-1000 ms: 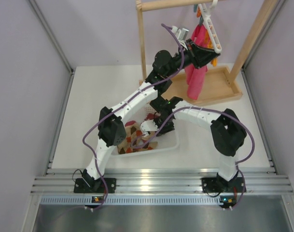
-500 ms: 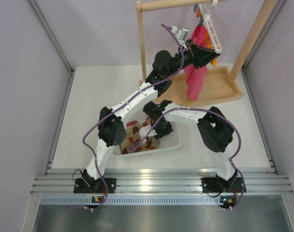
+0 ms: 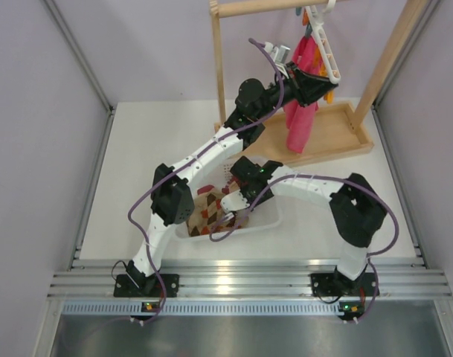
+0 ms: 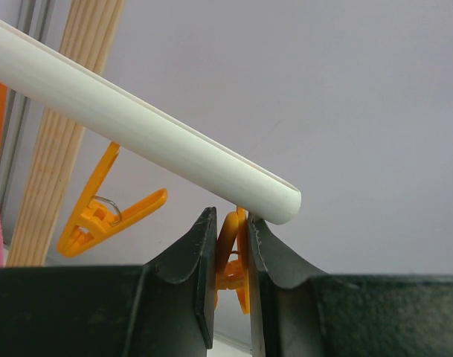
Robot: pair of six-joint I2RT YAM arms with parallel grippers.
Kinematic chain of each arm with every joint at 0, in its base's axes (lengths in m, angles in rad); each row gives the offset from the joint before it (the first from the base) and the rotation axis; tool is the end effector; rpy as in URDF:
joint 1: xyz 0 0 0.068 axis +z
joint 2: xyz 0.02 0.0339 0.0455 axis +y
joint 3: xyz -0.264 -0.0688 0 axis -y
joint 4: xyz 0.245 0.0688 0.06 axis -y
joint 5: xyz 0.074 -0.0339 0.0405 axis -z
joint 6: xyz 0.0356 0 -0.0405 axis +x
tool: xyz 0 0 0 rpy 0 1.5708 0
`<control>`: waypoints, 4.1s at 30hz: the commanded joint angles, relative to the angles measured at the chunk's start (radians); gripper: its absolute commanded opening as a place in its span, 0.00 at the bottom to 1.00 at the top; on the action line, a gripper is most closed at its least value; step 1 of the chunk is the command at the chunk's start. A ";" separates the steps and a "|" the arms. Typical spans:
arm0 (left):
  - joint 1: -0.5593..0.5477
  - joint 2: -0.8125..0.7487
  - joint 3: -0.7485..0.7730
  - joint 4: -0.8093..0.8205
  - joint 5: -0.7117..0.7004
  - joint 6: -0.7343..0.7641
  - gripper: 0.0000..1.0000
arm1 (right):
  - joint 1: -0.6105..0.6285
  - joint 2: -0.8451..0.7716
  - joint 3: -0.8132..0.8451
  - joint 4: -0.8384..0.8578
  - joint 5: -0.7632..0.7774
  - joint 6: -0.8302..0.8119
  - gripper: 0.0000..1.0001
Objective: Clip the socks to the hanger
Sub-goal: Pick up the sock from the bin, then place the sock in the bin, then pick up the sock from the bin.
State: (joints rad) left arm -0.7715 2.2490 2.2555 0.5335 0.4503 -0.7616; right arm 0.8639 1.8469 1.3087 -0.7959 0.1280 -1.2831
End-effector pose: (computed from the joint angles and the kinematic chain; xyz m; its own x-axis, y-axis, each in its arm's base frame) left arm 0.3628 -0.3745 0.4352 -0.3511 -0.5252 -0.7752 0.9023 0.0314 -0.4299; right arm 0.2364 0.2698 0.1872 0.5254 -0.8493 0.0525 -0.8139 -0.5196 -0.2601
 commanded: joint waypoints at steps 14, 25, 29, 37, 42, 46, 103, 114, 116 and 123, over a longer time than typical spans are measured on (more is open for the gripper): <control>0.021 -0.081 -0.036 0.020 -0.028 -0.019 0.00 | 0.026 -0.652 -0.452 0.533 0.173 -0.234 0.00; 0.023 -0.088 -0.051 0.031 0.005 -0.038 0.00 | -0.101 -1.023 -0.707 0.876 0.081 -0.389 0.00; 0.023 -0.089 -0.060 0.046 0.024 -0.057 0.00 | -0.207 -1.089 -0.733 0.909 -0.072 -0.494 0.00; 0.024 -0.097 -0.076 0.059 0.051 -0.064 0.00 | -0.583 -1.126 -0.704 0.825 -0.658 -0.735 0.00; 0.025 -0.095 -0.077 0.071 0.076 -0.081 0.00 | -0.748 -1.031 -0.605 0.761 -0.959 -0.921 0.00; 0.029 -0.098 -0.080 0.072 0.080 -0.079 0.00 | -0.781 -0.982 -0.522 0.678 -1.094 -1.001 0.00; 0.071 -0.186 -0.217 0.083 0.180 -0.067 0.00 | -0.639 -0.854 -0.365 0.768 -0.859 1.345 0.54; 0.071 -0.187 -0.192 0.048 0.186 -0.071 0.00 | -0.343 -0.746 -0.562 1.033 -0.555 1.112 0.56; 0.071 -0.186 -0.194 0.048 0.185 -0.071 0.00 | -0.286 -0.706 -0.580 1.066 -0.469 1.098 0.54; 0.071 -0.180 -0.194 0.042 0.189 -0.085 0.00 | -0.171 -0.598 -0.545 1.089 -0.352 1.139 0.56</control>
State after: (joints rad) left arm -0.6979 2.1082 2.0529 0.6079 0.5690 -0.8146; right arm 0.6598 1.2297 0.7197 0.2043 -0.3092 -0.1635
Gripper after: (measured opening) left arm 0.223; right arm 0.556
